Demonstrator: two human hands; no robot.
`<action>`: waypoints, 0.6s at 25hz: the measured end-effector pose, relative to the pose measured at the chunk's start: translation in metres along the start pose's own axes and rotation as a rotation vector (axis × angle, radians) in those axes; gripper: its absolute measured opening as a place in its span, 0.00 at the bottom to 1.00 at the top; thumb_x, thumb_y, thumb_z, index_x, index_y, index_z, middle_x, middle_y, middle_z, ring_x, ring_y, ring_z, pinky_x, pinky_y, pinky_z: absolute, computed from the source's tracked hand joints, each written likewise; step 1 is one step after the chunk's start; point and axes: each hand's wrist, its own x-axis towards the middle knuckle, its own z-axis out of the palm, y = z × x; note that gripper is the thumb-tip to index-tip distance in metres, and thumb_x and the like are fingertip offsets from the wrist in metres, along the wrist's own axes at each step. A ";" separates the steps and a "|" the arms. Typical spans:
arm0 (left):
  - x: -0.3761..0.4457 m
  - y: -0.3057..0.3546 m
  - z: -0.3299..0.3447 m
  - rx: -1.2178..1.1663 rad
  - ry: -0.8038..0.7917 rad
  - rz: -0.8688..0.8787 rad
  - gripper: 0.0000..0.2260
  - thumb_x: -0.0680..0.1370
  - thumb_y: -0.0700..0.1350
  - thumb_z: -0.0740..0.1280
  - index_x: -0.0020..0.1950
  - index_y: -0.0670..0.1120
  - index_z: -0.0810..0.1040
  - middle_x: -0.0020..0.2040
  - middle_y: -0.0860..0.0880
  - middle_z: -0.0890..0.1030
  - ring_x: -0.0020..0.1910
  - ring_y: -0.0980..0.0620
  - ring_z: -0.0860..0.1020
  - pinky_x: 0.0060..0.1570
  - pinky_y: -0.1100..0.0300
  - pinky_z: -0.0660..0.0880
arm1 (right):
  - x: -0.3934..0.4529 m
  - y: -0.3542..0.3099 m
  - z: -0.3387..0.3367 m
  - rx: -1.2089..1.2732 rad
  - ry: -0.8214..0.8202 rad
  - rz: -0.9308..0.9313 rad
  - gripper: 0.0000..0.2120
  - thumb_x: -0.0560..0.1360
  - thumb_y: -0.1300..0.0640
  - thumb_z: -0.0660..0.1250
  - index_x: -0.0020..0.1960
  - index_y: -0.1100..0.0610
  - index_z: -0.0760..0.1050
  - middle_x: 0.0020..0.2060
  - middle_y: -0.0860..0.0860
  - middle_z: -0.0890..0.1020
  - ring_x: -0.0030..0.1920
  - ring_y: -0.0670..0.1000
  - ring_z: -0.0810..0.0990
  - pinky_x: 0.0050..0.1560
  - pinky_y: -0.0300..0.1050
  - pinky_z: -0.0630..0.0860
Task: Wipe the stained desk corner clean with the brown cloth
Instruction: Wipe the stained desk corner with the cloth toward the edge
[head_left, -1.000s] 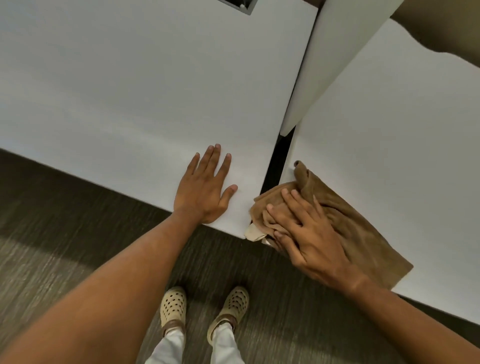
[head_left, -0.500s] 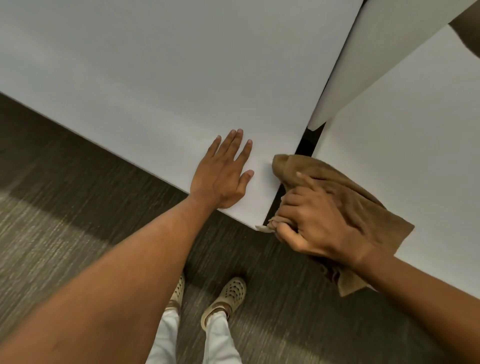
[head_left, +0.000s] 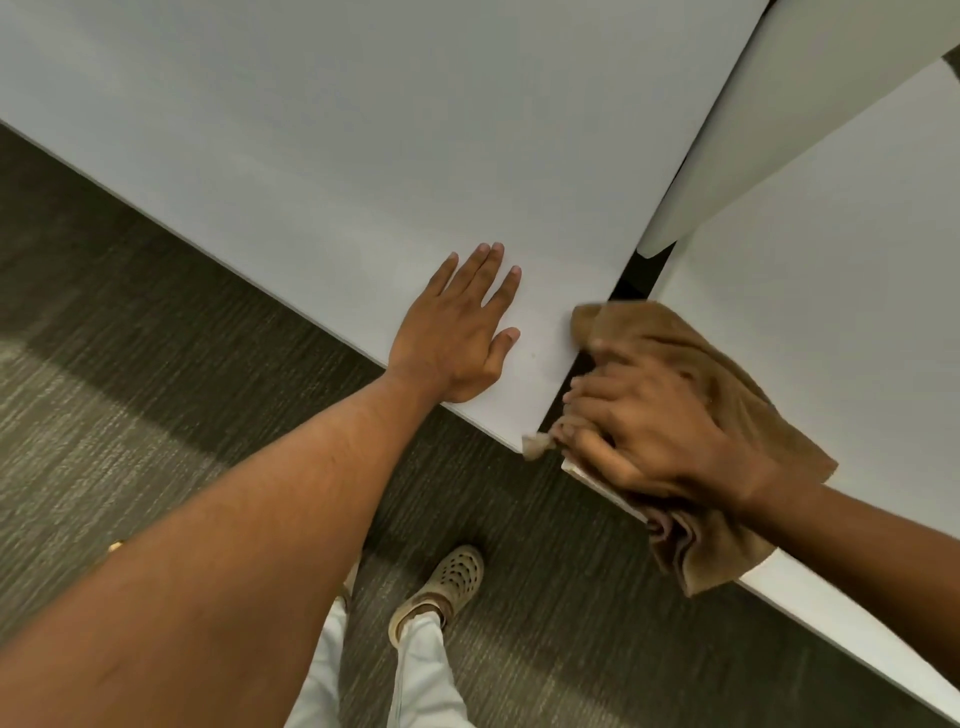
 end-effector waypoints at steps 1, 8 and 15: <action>0.000 0.000 0.000 0.000 0.001 -0.001 0.31 0.81 0.59 0.43 0.81 0.47 0.46 0.81 0.42 0.46 0.80 0.46 0.44 0.78 0.48 0.44 | -0.002 -0.011 0.005 0.017 -0.031 -0.053 0.27 0.81 0.43 0.45 0.44 0.51 0.81 0.42 0.49 0.84 0.45 0.51 0.81 0.65 0.51 0.66; -0.001 -0.001 -0.005 0.013 -0.024 -0.007 0.30 0.81 0.59 0.43 0.81 0.47 0.43 0.81 0.43 0.44 0.80 0.47 0.42 0.78 0.49 0.43 | 0.012 0.027 -0.016 0.029 0.065 0.062 0.20 0.80 0.45 0.53 0.39 0.46 0.80 0.35 0.45 0.83 0.37 0.47 0.77 0.64 0.52 0.68; 0.000 0.000 -0.002 0.012 -0.021 -0.009 0.31 0.81 0.59 0.42 0.81 0.47 0.43 0.81 0.43 0.44 0.80 0.47 0.42 0.78 0.49 0.43 | -0.005 -0.025 0.008 -0.005 -0.050 -0.030 0.20 0.78 0.42 0.52 0.37 0.48 0.78 0.35 0.45 0.81 0.38 0.48 0.76 0.61 0.49 0.66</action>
